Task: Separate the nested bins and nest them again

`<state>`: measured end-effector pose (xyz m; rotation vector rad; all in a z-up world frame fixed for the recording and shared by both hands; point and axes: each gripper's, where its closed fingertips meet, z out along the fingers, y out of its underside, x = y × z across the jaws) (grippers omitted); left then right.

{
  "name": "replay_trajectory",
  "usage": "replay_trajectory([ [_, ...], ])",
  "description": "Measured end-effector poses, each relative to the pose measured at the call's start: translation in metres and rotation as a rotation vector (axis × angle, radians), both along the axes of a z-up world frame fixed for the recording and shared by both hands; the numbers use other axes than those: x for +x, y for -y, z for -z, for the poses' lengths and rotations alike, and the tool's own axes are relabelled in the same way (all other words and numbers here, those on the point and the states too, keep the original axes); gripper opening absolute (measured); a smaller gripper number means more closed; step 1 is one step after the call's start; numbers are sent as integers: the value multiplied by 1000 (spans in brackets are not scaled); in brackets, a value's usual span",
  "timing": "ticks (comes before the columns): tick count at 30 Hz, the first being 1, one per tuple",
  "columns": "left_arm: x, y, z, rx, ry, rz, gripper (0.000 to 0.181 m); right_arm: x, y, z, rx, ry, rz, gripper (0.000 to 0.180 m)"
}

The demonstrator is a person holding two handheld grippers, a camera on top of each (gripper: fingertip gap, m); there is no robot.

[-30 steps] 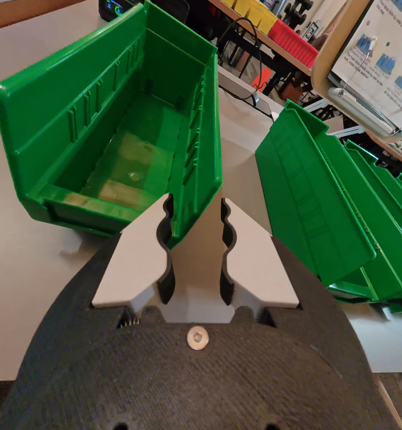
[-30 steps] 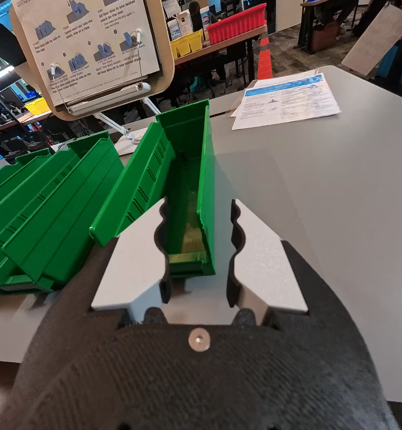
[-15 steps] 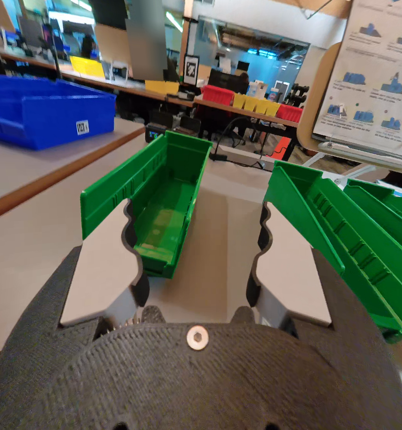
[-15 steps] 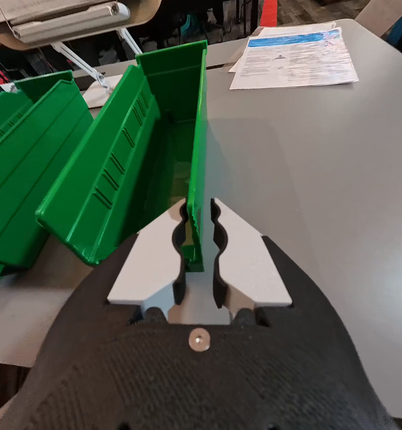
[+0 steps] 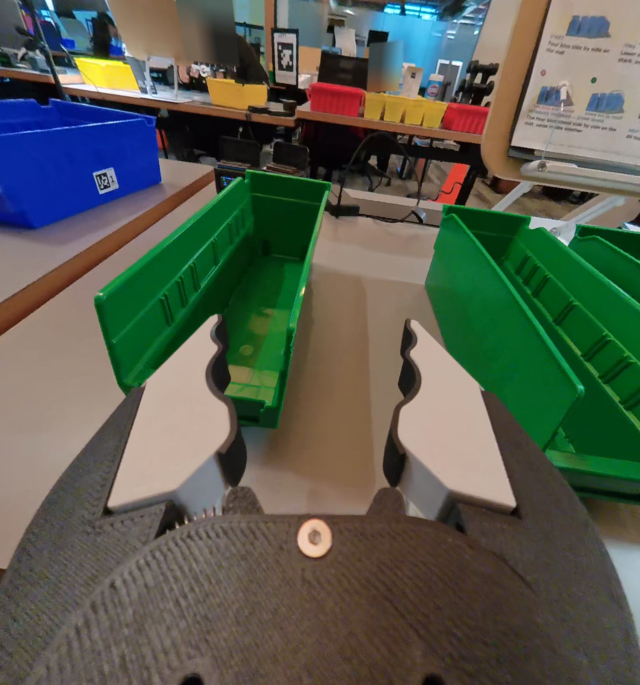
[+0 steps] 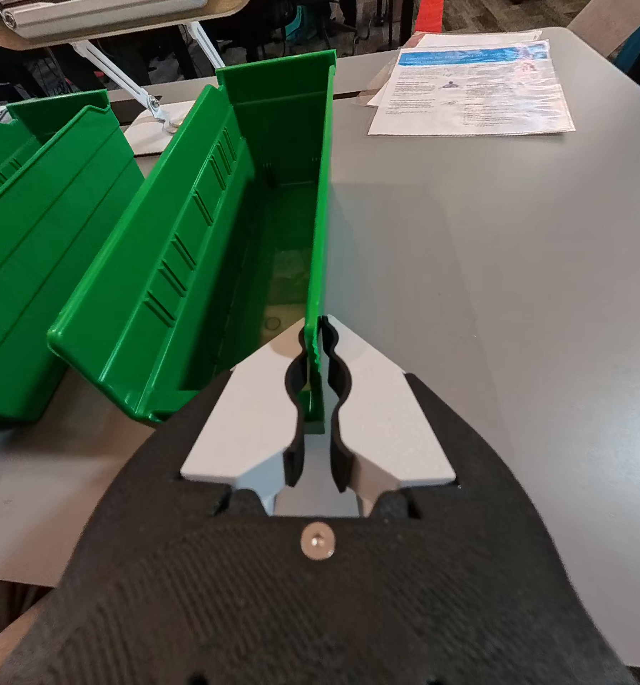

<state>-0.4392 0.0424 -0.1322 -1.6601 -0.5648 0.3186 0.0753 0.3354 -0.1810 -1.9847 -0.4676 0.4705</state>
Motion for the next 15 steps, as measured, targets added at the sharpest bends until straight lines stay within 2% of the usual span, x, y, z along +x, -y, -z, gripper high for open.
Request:
replay_trajectory([
  [4,1,-2,4,-14,11,12,91,1,0,0,0,1,7,3],
  [10,-12,3,14,-67,17,-31,89,4,0,-2,-20,-47,22,28],
  [13,-14,2,29,-94,105,-6,89,1,-1,-3,-33,-90,9,39],
  [15,-15,0,41,-120,168,11,83,-1,-1,-1,-45,-85,0,41],
])
